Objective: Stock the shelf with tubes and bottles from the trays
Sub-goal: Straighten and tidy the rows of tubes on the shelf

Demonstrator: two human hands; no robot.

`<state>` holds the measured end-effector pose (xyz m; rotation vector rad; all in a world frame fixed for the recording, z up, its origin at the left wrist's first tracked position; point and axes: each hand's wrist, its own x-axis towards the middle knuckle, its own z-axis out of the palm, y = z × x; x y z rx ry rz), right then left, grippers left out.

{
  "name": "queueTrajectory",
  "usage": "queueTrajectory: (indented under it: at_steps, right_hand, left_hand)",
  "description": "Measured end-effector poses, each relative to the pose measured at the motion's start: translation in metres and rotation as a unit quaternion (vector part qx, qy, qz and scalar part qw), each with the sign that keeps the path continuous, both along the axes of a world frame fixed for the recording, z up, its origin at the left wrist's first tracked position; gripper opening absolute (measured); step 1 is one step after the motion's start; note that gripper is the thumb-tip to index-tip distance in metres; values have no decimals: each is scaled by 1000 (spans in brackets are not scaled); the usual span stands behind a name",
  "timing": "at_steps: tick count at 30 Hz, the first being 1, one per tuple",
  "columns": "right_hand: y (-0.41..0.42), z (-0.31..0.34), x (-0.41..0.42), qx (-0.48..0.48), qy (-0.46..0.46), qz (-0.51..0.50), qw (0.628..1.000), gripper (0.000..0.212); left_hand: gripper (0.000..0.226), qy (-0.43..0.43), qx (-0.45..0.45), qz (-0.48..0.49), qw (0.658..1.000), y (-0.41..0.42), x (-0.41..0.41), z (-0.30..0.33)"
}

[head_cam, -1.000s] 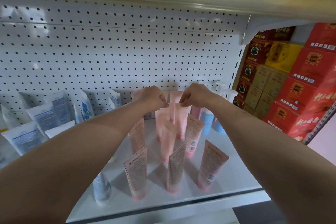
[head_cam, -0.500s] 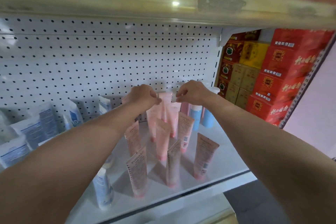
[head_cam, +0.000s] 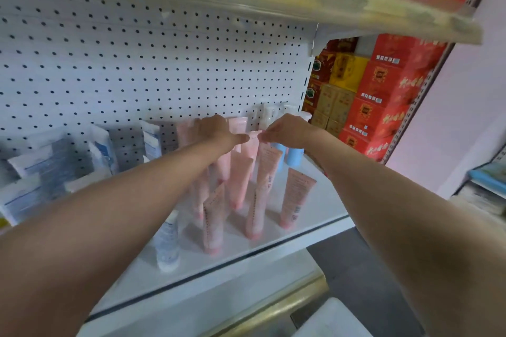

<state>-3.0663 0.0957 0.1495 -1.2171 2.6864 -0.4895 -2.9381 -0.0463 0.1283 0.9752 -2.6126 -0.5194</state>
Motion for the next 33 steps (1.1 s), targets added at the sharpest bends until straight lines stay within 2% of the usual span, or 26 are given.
queueTrajectory:
  at_steps: [6, 11, 20, 25, 29, 33]
  right_hand:
    - [1, 4, -5, 33, -9, 18, 999, 47]
    - [0, 6, -16, 48, -53, 42, 997, 54]
    - [4, -1, -33, 24, -98, 73, 992, 54]
    - [7, -4, -32, 15, -91, 68, 993, 56]
    - [8, -4, -32, 15, -92, 73, 993, 48]
    - [8, -3, -32, 31, -83, 72, 993, 26]
  left_hand:
    - [55, -16, 18, 4, 1000, 14, 1, 7]
    - [56, -47, 34, 17, 998, 27, -4, 15]
    - [55, -43, 15, 44, 998, 25, -5, 5]
    - [23, -21, 69, -36, 997, 16, 5, 0]
    - [17, -25, 96, -56, 994, 13, 8, -6]
    - [15, -43, 74, -57, 995, 12, 6, -8]
